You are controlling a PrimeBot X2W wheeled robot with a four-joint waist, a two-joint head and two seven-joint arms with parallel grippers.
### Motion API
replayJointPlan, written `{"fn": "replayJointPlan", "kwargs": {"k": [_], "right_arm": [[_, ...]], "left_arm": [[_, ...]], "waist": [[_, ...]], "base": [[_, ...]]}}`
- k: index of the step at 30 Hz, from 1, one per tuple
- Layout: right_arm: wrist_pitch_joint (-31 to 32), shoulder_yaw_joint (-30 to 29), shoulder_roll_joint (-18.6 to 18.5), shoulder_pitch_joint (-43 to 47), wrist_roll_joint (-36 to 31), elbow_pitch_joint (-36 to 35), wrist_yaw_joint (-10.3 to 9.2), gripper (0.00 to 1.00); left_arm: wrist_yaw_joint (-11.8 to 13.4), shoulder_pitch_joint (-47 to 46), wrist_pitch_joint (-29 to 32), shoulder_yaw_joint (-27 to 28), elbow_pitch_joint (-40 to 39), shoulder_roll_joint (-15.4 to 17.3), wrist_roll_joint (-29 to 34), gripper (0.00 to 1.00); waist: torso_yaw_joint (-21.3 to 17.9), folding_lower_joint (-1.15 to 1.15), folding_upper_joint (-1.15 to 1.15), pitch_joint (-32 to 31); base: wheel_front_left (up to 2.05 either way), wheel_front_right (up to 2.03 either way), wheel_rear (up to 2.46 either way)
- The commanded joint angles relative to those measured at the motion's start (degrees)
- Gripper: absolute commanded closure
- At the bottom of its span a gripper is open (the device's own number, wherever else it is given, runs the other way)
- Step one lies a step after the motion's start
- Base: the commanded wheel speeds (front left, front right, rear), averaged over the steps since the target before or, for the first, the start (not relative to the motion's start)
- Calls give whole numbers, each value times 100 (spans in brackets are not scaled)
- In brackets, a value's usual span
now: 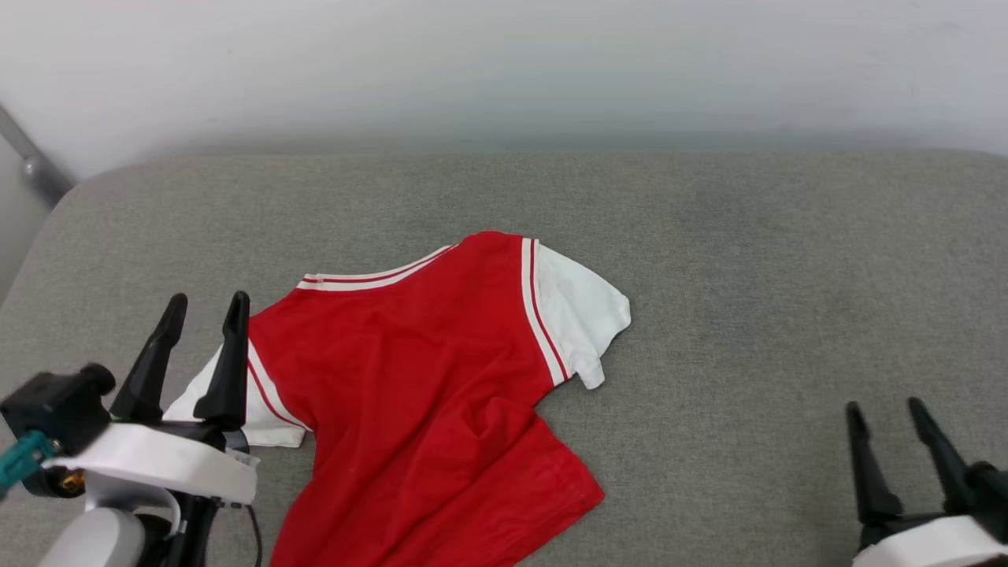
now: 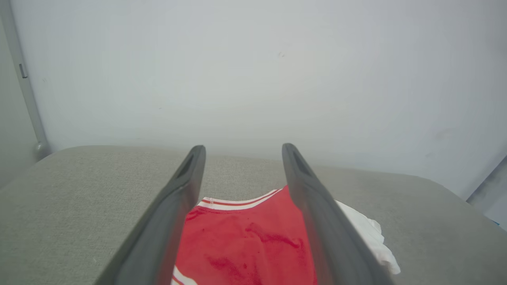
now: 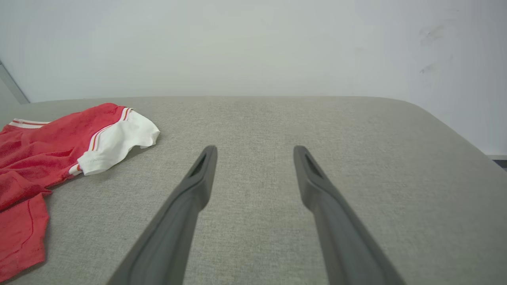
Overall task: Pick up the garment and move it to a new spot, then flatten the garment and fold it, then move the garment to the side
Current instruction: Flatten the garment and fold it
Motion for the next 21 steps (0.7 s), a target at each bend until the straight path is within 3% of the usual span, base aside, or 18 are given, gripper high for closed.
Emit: {"fn": "replayJointPlan", "kwargs": {"k": [1, 5, 12, 18, 20, 21], "right_arm": [[-12, 66, -49, -94, 63, 21, -6, 0], [-12, 986, -490, -581, 289, 636, -4, 0], [7, 2458, -1015, -1830, 1275, 2035, -5, 0], [1013, 3868, -1252, -3183, 2535, 2709, -4, 0], [1571, 4119, -1346, -3545, 2955, 2937, -7, 0], [2204, 4417, -1401, -4063, 3402, 3222, -6, 0]], "left_arm": [[14, 60, -42, 21, 11, -16, 87, 0], [-33, 261, -198, 203, 39, -403, 424, 0], [-282, 464, -210, 637, 267, -975, 1103, 0], [-550, 395, -209, 815, 508, -1340, 1496, 0], [-634, 352, -208, 826, 607, -1473, 1595, 0], [-746, 276, -208, 857, 726, -1657, 1727, 0]], "waist": [[23, 0, 0, -16], [142, 0, 0, -39], [423, 0, 0, -75], [654, 0, 0, -16], [763, 0, 0, 21], [923, 0, 0, 100]], "base": [[0, 0, 0], [0, 0, 0], [0, 0, 0], [0, 0, 0], [0, 0, 0], [0, 0, 0]]}}
